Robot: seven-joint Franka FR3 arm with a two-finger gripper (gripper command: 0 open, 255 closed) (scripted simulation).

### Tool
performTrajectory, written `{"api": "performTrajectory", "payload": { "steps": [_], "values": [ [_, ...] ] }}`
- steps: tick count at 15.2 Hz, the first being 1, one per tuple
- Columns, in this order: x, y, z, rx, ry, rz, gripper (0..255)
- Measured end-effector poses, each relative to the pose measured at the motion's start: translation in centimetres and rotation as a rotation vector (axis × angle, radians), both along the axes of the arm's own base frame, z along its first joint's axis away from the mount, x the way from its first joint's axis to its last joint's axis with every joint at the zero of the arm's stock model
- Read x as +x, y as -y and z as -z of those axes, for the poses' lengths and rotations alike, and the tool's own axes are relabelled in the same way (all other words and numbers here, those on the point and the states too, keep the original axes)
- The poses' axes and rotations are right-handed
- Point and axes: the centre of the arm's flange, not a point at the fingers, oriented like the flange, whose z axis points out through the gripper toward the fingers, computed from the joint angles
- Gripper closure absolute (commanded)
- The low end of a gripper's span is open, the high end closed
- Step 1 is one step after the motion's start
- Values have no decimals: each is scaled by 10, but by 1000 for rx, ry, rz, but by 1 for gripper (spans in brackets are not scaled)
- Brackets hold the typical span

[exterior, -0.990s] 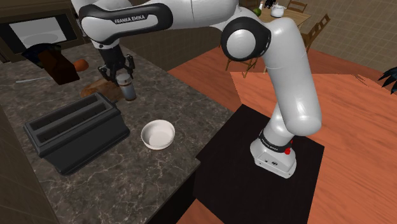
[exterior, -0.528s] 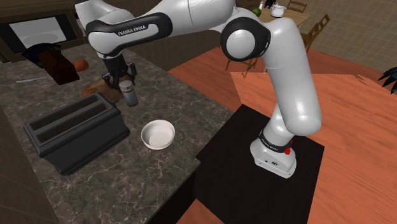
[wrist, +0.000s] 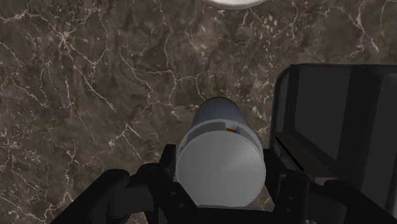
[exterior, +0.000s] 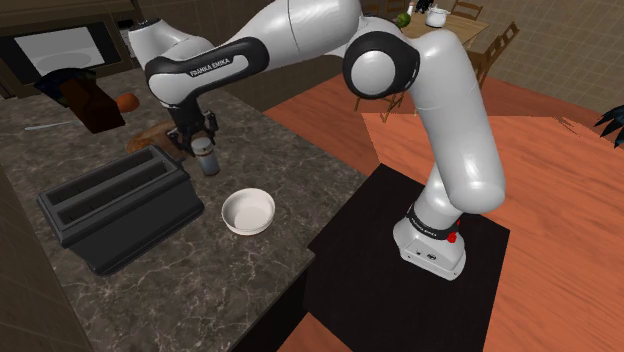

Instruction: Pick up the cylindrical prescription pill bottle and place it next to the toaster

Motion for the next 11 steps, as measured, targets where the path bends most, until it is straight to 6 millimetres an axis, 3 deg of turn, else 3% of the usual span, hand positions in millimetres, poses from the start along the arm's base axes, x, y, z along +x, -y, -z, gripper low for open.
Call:
{"api": "performTrajectory", "payload": {
  "steps": [11],
  "values": [
    [-1, 2, 57, 0, 2, 2, 255]
  ]
}}
